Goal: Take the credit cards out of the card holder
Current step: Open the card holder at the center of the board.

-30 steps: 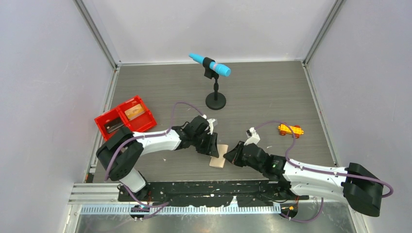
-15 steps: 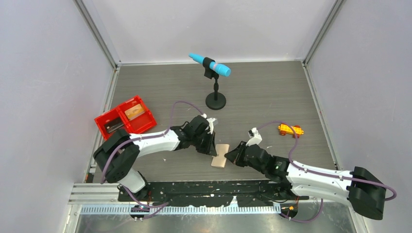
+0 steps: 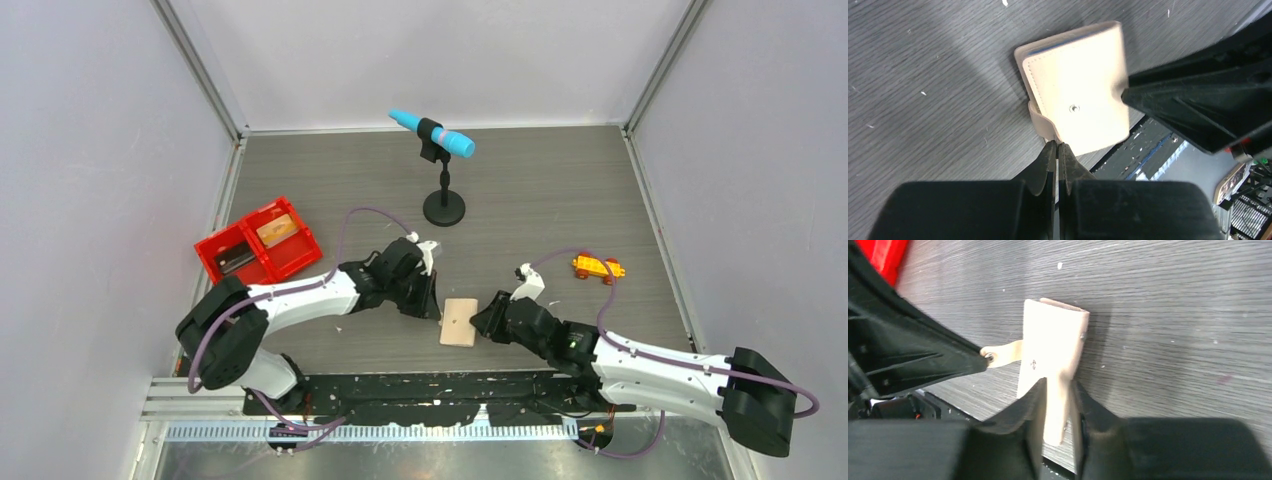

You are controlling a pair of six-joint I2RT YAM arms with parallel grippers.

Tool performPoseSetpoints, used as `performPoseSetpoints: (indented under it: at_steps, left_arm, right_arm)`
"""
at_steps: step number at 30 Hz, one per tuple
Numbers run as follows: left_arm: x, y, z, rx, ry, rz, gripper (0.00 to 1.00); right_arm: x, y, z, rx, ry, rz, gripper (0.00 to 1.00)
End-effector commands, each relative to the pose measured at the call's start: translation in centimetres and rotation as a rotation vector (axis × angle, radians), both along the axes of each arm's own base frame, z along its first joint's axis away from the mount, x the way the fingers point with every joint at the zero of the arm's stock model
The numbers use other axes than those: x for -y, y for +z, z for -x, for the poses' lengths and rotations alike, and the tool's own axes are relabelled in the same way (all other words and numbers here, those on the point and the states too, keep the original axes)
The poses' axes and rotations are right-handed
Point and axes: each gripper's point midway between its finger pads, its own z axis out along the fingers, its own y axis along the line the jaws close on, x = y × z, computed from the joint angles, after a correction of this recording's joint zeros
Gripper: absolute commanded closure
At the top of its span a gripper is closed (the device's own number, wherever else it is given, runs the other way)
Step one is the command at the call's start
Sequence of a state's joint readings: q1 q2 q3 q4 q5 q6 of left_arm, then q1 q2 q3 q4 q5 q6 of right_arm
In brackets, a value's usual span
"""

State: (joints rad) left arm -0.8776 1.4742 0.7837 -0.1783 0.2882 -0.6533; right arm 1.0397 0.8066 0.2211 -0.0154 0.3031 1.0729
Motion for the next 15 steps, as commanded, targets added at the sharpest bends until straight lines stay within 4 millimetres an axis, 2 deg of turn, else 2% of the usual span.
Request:
performPoseSetpoints:
  at_steps: [1,4,8,12,15]
  left_arm:
    - [-0.2,1.8,0.4,0.024,0.004,0.047,1.0]
    - [0.1,2.8,0.7,0.02,0.004,0.096,1.0]
    - [0.5,4.1,1.0,0.021,0.001,0.152,1.0]
    - [0.7,5.0,1.2,0.025,-0.002,0.185,1.0]
    - [0.7,5.3,1.4,0.024,-0.007,0.196,1.0]
  right_arm:
    - [0.6,2.2,-1.5,0.07,-0.023,0.065,0.63]
    - [0.6,2.5,-1.5,0.076,-0.003,0.099,0.49]
    - [-0.2,2.3,-1.1,0.047,0.036,0.107,0.23]
    - [-1.6,1.7,-0.7,0.013,0.079,0.098,0.11]
    - [-2.5,1.8,-0.7,0.006,0.099,0.101,0.09]
